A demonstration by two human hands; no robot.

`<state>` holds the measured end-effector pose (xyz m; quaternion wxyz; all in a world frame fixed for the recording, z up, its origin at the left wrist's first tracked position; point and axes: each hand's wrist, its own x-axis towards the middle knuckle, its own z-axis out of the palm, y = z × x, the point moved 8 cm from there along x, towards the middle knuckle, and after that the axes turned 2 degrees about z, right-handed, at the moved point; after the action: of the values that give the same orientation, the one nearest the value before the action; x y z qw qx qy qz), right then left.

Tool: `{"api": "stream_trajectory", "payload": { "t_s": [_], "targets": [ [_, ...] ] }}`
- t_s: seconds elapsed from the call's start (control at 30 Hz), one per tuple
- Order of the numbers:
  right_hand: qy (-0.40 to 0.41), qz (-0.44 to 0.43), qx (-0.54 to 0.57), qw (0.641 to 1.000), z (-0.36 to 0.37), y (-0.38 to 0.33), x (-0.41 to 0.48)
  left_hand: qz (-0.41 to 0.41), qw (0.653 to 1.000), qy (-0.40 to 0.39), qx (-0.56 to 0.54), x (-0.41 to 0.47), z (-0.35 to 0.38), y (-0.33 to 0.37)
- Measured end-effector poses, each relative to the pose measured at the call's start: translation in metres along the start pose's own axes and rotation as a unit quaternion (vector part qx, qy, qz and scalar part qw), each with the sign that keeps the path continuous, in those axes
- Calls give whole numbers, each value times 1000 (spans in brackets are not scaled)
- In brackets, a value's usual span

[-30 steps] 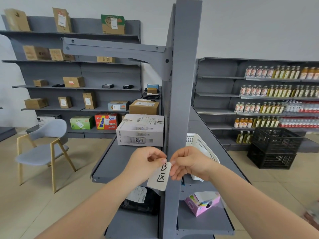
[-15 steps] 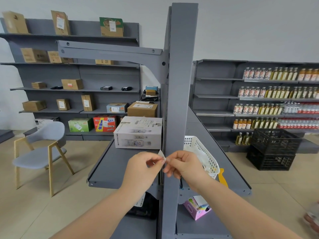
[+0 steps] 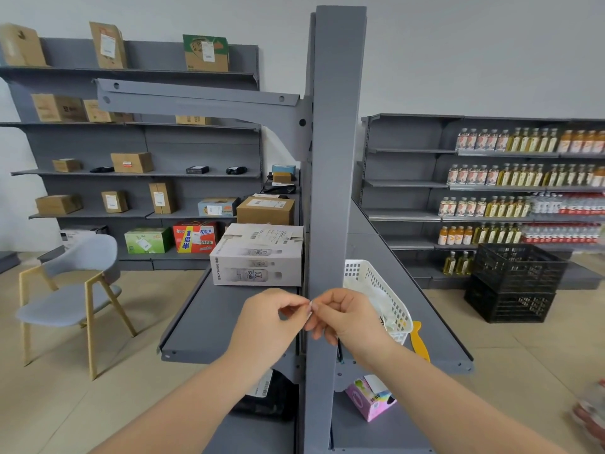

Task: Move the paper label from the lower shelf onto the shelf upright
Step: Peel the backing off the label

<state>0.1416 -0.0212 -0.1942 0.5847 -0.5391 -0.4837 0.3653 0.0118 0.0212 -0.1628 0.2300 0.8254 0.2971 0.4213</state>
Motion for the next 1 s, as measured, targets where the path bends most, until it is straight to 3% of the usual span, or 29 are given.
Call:
{"api": "stream_trajectory", "payload": {
  "t_s": [0.2, 0.73, 0.87, 1.0],
  "targets": [
    [6, -14, -14, 1000, 0, -3, -1, 46, 998, 1, 37, 1, -2, 8],
    [12, -17, -27, 999, -2, 0, -3, 9, 1000, -12, -2, 3, 0, 2],
    [14, -18, -10, 1000, -3, -1, -1, -23, 999, -9, -21, 5, 3, -4],
    [27, -17, -9, 999, -10, 0, 0, -110, 989, -1, -96, 8, 3, -18]
  ]
}}
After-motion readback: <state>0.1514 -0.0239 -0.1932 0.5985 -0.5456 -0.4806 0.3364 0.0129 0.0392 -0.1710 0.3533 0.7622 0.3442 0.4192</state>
